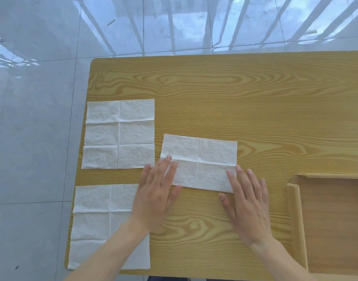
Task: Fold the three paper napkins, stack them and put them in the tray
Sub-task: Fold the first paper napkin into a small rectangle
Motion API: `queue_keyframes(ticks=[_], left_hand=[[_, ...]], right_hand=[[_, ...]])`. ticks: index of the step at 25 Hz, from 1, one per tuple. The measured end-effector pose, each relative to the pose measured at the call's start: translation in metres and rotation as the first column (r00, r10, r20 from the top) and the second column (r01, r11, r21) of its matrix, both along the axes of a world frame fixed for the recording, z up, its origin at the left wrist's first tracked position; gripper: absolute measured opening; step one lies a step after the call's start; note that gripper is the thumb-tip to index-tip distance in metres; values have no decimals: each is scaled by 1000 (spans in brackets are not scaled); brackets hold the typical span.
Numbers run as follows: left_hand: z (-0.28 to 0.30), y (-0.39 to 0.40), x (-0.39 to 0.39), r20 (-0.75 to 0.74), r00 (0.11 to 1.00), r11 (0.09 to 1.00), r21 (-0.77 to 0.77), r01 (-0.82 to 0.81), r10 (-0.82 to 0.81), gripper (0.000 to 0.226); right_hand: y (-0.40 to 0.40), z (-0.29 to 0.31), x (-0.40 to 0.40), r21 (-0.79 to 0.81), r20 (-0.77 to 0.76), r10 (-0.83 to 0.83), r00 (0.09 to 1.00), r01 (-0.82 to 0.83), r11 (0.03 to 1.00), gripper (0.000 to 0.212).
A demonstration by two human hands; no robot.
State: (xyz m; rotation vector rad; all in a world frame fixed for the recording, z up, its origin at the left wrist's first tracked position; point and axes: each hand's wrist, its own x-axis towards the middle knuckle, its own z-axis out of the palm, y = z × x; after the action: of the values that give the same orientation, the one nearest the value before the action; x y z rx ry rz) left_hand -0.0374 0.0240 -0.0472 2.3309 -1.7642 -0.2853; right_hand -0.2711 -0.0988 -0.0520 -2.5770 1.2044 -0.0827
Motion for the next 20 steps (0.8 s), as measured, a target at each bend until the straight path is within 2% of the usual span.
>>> queue_keyframes(ticks=[3,8,12,15,20], left_hand=[[10,-29,36,51,998,993,-103,50,-45,38],[22,-59,74,-1,992,992,23,126,-126,29],[25,-65,76,-50,990,990,19,136,-135,17],[26,-66,74,-79,990,993,-8,117,-118,8],[28,-65,72,-88,987,990,-55,127,-132,4]], right_hand=[[-21,7,17,-55,72,0,997,4,998,50],[-46,14,32,-80,65,54,996,-49,996,32],[-56,22,39,62,82,-18,996,13,998,28],[-62,27,45,150,66,-36,997,26,988,17],[-66,38,48,256,80,-78,994,55,965,6]])
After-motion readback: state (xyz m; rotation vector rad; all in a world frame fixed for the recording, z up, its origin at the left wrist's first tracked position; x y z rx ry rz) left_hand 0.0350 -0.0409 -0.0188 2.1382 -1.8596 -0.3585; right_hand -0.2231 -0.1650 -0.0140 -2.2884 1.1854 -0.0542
